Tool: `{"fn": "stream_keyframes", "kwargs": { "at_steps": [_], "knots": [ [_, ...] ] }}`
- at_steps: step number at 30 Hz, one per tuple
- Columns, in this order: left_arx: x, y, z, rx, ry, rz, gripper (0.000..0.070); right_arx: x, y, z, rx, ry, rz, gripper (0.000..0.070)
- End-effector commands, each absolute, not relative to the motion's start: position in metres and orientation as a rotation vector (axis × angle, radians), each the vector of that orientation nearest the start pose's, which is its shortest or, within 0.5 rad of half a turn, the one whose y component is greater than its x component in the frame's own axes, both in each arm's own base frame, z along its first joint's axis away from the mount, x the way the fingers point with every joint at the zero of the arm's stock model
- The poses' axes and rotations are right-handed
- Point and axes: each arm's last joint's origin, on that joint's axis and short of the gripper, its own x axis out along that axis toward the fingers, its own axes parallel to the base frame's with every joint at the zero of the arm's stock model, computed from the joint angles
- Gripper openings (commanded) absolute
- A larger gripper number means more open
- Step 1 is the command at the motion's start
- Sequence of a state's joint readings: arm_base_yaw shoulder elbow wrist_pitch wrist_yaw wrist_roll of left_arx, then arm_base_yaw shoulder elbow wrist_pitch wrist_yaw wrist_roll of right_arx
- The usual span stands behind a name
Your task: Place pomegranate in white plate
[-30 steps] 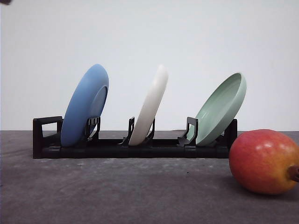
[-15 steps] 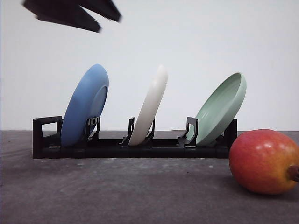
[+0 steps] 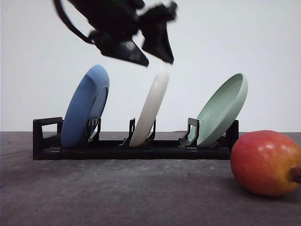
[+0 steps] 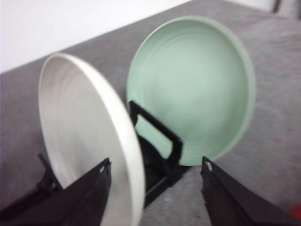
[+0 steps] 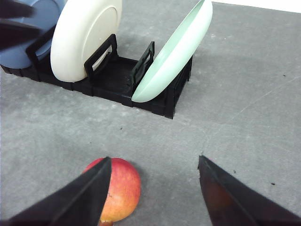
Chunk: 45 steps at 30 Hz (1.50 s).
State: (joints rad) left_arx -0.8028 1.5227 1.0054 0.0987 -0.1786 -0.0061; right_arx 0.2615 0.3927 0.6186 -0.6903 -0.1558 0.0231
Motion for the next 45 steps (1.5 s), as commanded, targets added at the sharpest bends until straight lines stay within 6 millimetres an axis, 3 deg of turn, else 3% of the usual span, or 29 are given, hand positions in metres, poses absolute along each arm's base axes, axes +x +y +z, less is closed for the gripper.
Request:
{"fn": "stream_keyframes", "kwargs": {
  "at_steps": [1,7,14,15,19,22,31,45],
  "knots": [
    [0.246,-0.251,0.260,0.163,0.399,-0.589,0.0364,0.083,0.027,0.281,0.001,0.447,0.410,0.0377],
    [0.269,-0.269,0.254,0.196,0.456,-0.532,0.0357,0.083,0.027,0.281,0.001,0.447,0.410,0.0377],
    [0.274,-0.274,0.251,0.199,0.464,-0.503,0.0339,0.083,0.027,0.281,0.001,0.447,0.410,0.0377],
    [0.274,-0.274,0.251,0.193,0.466,-0.501,0.0316,0.083,0.027,0.281,0.001,0.447,0.410,0.0377],
    [0.274,-0.274,0.252,0.162,0.473,-0.494,0.0097,0.083,0.027,0.281,0.001,0.447,0.410,0.0377],
    [0.274,-0.274,0.252,0.142,0.478,-0.493,0.0013,0.083,0.027,0.281,0.001,0.447,0.410,0.0377],
    [0.272,-0.272,0.257,0.061,0.487,-0.484,0.0011,0.083,0.027,0.281,0.001,0.447,0.410,0.0377],
    [0.251,-0.253,0.315,-0.145,0.407,-0.641,0.0010,0.083,0.027,0.281,0.001,0.447,0.409,0.0377]
  ]
}}
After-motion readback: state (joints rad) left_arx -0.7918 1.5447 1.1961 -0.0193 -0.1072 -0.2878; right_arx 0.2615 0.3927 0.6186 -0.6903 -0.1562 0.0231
